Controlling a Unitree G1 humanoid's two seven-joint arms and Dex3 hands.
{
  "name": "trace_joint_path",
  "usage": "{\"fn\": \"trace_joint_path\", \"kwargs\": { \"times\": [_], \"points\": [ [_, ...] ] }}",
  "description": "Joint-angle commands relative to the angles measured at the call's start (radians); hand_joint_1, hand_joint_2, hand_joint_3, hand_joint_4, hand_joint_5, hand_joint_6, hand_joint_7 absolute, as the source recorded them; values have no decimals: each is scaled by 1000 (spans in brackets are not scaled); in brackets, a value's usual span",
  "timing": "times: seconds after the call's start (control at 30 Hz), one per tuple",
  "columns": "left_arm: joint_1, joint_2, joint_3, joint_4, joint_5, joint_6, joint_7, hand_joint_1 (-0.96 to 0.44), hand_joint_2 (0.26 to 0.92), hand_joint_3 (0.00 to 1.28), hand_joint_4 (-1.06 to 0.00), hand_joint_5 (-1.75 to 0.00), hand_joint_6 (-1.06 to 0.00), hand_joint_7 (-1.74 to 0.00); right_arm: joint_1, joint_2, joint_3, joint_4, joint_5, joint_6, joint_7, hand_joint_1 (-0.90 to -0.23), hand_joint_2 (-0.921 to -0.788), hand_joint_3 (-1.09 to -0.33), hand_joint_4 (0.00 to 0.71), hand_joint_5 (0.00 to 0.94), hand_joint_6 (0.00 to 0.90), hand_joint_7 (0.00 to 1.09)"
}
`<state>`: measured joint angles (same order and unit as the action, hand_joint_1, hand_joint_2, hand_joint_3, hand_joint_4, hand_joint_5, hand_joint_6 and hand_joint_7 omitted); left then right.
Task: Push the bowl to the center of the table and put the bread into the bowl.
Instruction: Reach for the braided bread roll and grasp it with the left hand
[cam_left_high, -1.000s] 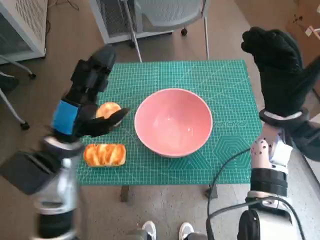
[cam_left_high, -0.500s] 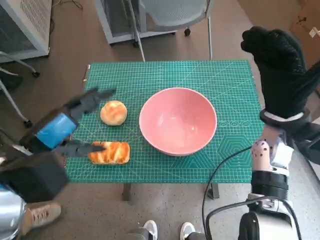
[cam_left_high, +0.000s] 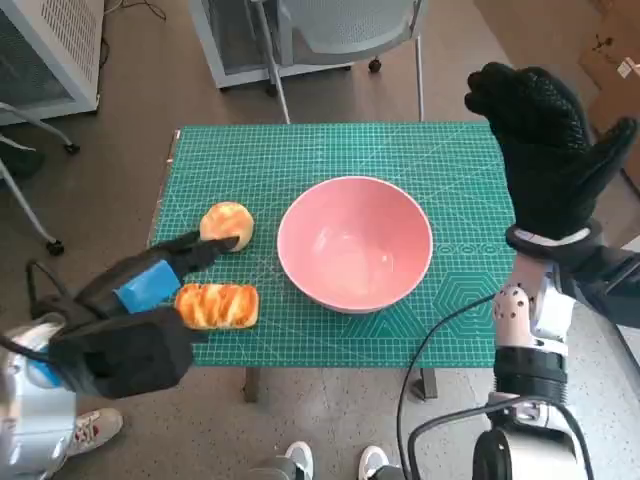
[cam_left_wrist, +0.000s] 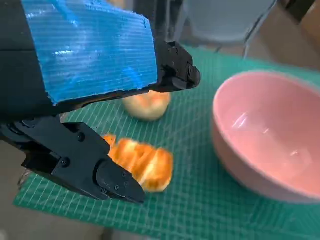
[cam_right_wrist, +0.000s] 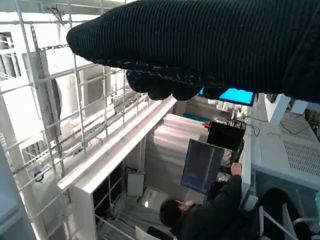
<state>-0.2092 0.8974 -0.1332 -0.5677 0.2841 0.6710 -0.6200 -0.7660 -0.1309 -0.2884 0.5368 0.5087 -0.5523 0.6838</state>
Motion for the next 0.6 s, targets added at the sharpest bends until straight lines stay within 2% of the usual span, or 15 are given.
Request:
{"fn": "trace_joint_path", "kwargs": {
  "times": [0.03,0.6],
  "points": [
    [-7,-8,-47,55,41,-15,0,-11,734,22,-146,-8,-316,-17,23,1,-1,8,10,13,12,-681,-921,-703,293,8,386,22],
    [-95,-126,-206,359,197,-89,63,-50,753,18,-185,-8,-348,-14,30,6,-3,2,14,13,13,-659,-921,-716,294,3,378,11]
  ]
}}
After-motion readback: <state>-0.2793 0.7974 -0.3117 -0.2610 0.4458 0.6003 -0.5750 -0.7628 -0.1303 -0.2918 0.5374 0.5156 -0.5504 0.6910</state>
